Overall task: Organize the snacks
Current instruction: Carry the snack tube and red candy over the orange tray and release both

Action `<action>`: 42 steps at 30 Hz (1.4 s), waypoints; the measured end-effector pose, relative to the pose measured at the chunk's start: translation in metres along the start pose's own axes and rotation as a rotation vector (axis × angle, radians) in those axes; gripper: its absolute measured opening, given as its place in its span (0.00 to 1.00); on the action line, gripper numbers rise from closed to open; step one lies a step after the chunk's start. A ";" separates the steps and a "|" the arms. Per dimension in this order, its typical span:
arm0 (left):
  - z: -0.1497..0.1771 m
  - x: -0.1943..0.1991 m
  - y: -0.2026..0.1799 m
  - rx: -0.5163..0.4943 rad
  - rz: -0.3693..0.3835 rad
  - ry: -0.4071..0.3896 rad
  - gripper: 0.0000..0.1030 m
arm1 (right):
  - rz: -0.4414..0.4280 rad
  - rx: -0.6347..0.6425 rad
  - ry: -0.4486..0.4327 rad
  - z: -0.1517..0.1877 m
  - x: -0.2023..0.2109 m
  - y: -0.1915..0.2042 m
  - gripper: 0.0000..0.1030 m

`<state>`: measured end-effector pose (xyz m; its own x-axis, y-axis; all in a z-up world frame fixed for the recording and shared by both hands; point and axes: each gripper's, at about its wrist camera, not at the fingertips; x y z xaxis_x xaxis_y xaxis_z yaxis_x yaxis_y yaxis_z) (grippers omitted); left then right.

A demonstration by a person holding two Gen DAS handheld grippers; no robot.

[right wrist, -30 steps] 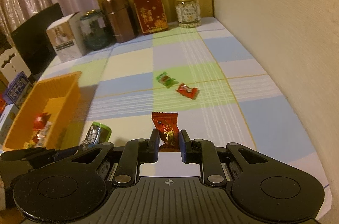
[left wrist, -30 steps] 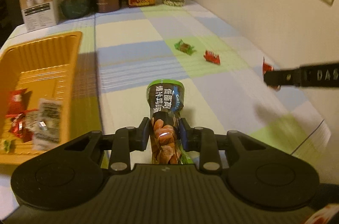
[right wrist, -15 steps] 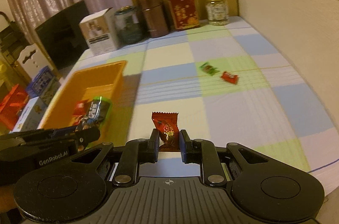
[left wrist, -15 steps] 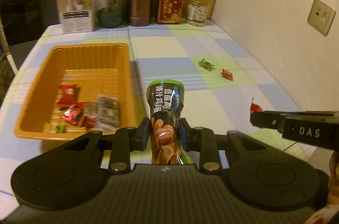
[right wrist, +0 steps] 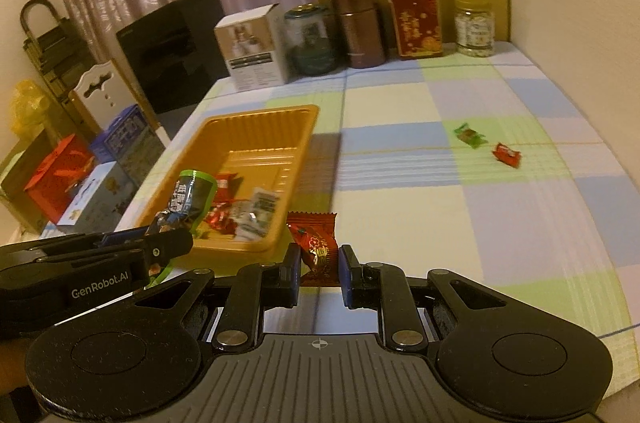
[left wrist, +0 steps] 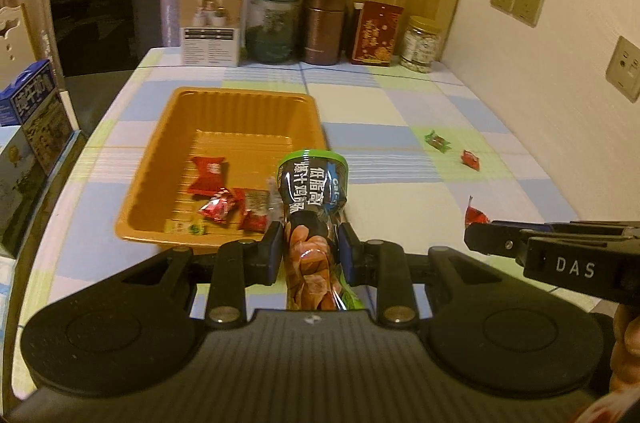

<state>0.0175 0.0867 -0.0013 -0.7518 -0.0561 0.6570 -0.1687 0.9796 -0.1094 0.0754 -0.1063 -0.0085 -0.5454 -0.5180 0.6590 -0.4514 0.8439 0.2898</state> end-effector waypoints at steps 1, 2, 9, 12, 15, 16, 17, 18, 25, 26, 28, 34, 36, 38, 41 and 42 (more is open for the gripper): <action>0.000 0.001 0.003 0.004 -0.001 0.000 0.25 | -0.003 0.003 0.001 0.000 -0.001 0.002 0.19; 0.001 0.002 0.005 0.007 -0.002 0.000 0.25 | -0.006 0.007 0.002 0.000 -0.002 0.005 0.19; 0.001 0.007 0.018 0.017 -0.016 -0.003 0.25 | -0.021 0.028 0.013 -0.001 -0.010 0.020 0.19; 0.000 0.007 0.023 0.021 -0.020 -0.004 0.25 | -0.028 0.036 0.019 -0.001 -0.015 0.025 0.19; -0.002 0.006 0.028 0.022 -0.026 -0.006 0.25 | -0.035 0.042 0.024 -0.003 -0.021 0.030 0.19; -0.002 0.005 0.030 0.022 -0.028 -0.006 0.25 | -0.037 0.045 0.025 -0.005 -0.023 0.032 0.19; -0.003 0.004 0.032 0.023 -0.031 -0.005 0.25 | -0.039 0.047 0.025 -0.006 -0.024 0.033 0.19; -0.005 0.003 0.035 0.024 -0.035 -0.005 0.25 | -0.040 0.049 0.024 -0.008 -0.027 0.034 0.19; -0.016 -0.007 0.054 0.025 -0.056 -0.005 0.25 | -0.051 0.063 0.030 -0.022 -0.047 0.046 0.19; -0.017 -0.009 0.057 0.022 -0.057 -0.004 0.25 | -0.054 0.065 0.033 -0.024 -0.051 0.048 0.19; -0.021 -0.014 0.061 0.018 -0.063 -0.001 0.25 | -0.060 0.067 0.037 -0.027 -0.058 0.051 0.19; -0.029 -0.031 0.076 0.007 -0.072 0.015 0.25 | -0.074 0.074 0.050 -0.035 -0.077 0.061 0.19; -0.031 -0.037 0.079 0.004 -0.072 0.019 0.25 | -0.077 0.077 0.054 -0.039 -0.084 0.063 0.19; -0.034 -0.043 0.081 -0.001 -0.073 0.025 0.25 | -0.077 0.079 0.058 -0.042 -0.091 0.064 0.19; -0.036 -0.051 0.085 -0.004 -0.070 0.033 0.25 | -0.075 0.079 0.065 -0.045 -0.100 0.065 0.19; -0.037 -0.053 0.086 -0.005 -0.068 0.036 0.25 | -0.074 0.079 0.067 -0.046 -0.103 0.064 0.19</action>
<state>0.0664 0.1814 -0.0185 -0.7156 -0.1160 0.6888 -0.2152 0.9747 -0.0595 0.1356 0.0080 -0.0257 -0.4609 -0.5659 0.6837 -0.5442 0.7887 0.2859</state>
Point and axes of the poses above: each gripper's, at about its wrist camera, not at the fingertips, and x roughly against the way its jaws point, y to its left, z to its underside
